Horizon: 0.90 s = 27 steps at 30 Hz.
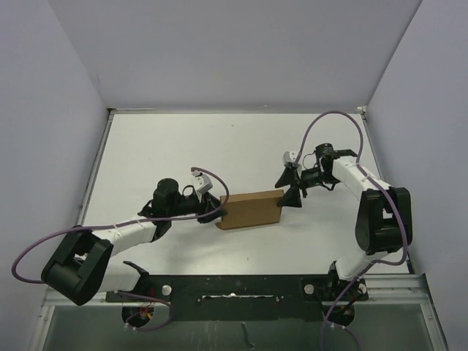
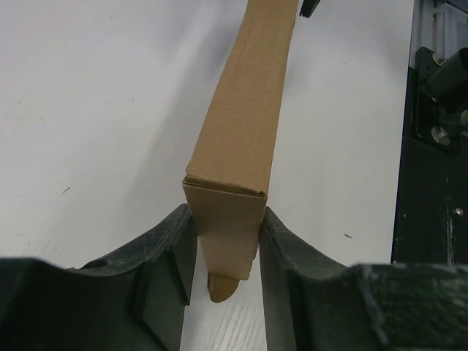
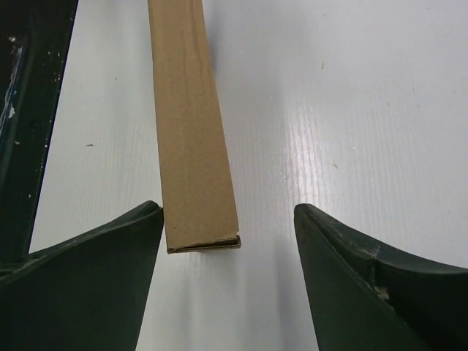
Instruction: Fold the paper box
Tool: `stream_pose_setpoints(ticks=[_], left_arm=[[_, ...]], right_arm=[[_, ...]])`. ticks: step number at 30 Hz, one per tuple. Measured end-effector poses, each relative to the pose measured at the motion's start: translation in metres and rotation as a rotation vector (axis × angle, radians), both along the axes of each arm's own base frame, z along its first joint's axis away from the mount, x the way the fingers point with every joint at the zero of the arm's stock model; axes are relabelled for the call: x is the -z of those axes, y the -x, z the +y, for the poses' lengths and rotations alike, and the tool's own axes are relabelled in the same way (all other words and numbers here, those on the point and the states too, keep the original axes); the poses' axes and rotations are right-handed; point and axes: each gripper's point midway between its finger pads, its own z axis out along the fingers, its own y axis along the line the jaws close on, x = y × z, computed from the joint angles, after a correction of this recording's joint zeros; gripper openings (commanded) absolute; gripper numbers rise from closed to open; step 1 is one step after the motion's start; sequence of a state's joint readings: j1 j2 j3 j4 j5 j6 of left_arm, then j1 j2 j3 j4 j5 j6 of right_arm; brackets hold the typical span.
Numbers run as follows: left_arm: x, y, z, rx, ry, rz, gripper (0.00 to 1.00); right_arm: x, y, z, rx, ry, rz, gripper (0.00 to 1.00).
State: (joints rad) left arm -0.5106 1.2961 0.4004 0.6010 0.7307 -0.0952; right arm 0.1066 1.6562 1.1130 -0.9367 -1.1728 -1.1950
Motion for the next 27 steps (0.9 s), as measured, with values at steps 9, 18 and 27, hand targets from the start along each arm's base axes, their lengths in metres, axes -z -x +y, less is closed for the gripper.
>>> stream_pose_setpoints(ticks=[9, 18, 27], left_arm=[[-0.002, 0.0, -0.018, 0.074, -0.062, -0.005, 0.13], [-0.008, 0.0, -0.034, 0.137, -0.113, -0.012, 0.13], [-0.015, -0.002, -0.05, 0.189, -0.152, -0.009, 0.12]], right_arm=[[-0.045, 0.001, -0.014, 0.016, 0.021, -0.176, 0.84], [-0.079, 0.009, -0.004, 0.018, 0.001, -0.287, 0.98], [-0.072, 0.037, 0.042, -0.097, -0.056, -0.168, 0.98]])
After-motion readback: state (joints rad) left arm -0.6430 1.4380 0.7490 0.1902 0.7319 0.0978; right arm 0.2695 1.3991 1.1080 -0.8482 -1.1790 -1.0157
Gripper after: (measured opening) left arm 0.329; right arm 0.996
